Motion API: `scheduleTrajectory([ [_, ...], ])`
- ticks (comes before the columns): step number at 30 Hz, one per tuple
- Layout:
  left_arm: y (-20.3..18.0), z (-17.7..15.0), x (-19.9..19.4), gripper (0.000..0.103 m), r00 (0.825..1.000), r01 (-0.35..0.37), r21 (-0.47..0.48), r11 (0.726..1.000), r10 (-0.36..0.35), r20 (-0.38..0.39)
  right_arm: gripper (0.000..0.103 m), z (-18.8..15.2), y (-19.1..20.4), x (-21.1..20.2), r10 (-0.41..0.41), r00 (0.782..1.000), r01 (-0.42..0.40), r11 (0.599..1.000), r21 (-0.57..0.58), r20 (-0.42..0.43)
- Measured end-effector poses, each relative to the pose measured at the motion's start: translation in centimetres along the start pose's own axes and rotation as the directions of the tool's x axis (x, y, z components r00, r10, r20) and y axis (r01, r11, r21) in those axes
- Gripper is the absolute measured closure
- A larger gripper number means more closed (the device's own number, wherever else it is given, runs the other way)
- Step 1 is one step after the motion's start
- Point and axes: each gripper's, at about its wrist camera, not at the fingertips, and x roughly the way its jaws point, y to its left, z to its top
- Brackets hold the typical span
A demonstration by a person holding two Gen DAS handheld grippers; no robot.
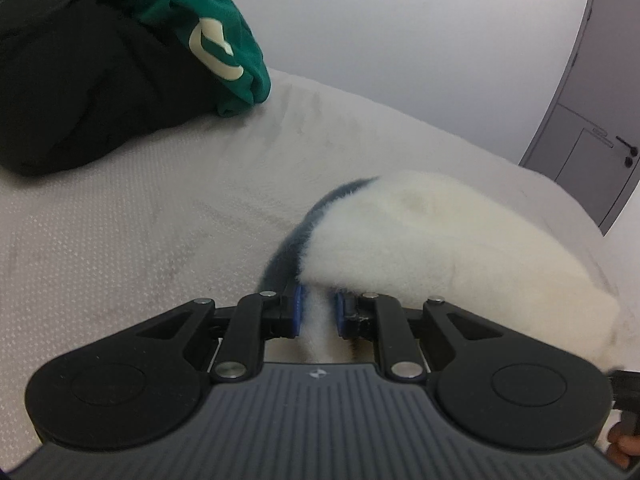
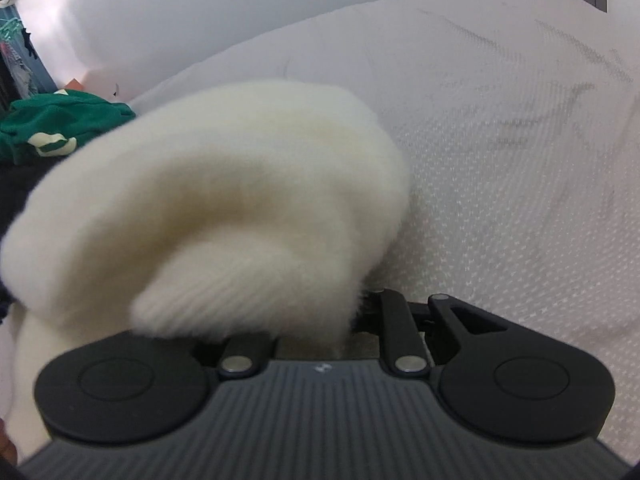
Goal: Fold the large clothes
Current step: 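Lift the sweater with both grippers and pull the grippers apart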
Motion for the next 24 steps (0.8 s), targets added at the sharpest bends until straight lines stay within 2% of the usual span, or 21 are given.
scheduleTrajectory([
  [3,0.3,0.1,-0.3,0.084,1.000,0.005,-0.004,1.000,-0.005,-0.001,0.084,-0.4,0.1,-1.5,0.036,0.999,-0.036,0.999,0.015,0.005],
  [5,0.6,0.3,-0.5,0.084,1.000,0.015,-0.019,1.000,-0.015,-0.003,0.074,-0.5,0.2,-2.6,0.068,0.998,-0.068,0.997,0.042,0.012],
  [6,0.7,0.3,-0.8,0.083,1.000,0.023,-0.027,0.999,-0.023,-0.004,0.066,-0.6,0.4,-3.3,0.082,0.996,-0.083,0.995,0.055,0.017],
  [7,0.8,0.6,-0.9,0.077,1.000,0.028,-0.033,0.999,-0.028,-0.007,0.052,-0.7,0.8,-4.1,0.099,0.995,-0.100,0.993,0.060,0.023],
  [8,0.9,0.6,-1.3,0.067,0.999,0.031,-0.038,0.999,-0.031,-0.012,0.045,-0.9,1.0,-5.0,0.117,0.993,-0.119,0.991,0.055,0.032],
  [9,1.0,0.7,-1.8,0.061,0.999,0.033,-0.048,0.998,-0.033,-0.016,0.038,-1.3,1.1,-5.8,0.126,0.991,-0.128,0.991,0.044,0.042],
  [10,1.1,0.6,-2.5,0.050,0.999,0.040,-0.062,0.997,-0.041,-0.011,0.038,-1.3,1.5,-6.4,0.123,0.991,-0.124,0.992,0.028,0.052],
  [11,1.1,0.5,-3.3,0.045,0.999,0.050,-0.072,0.996,-0.051,-0.003,0.038,-1.5,1.8,-7.0,0.119,0.991,-0.120,0.993,0.008,0.063],
  [14,1.1,0.2,-5.6,0.040,0.998,0.061,-0.080,0.995,-0.061,0.009,0.038,-1.9,2.1,-7.7,0.113,0.990,-0.112,0.994,-0.020,0.086],
  [19,-0.9,-0.1,-9.3,0.038,0.993,0.076,0.001,0.997,-0.076,0.090,0.038,-2.2,1.8,-6.4,0.074,0.996,-0.071,0.995,-0.067,0.052],
  [21,-1.9,-0.3,-10.2,0.038,0.988,0.084,0.036,0.996,-0.088,0.125,0.039,-2.2,1.6,-7.1,0.071,0.992,-0.065,0.996,-0.064,0.104],
  [24,-4.0,-0.6,-10.8,0.038,0.979,0.105,0.128,0.986,-0.125,0.158,0.048,-1.5,1.2,-8.6,0.098,0.969,-0.092,0.995,-0.035,0.226],
])
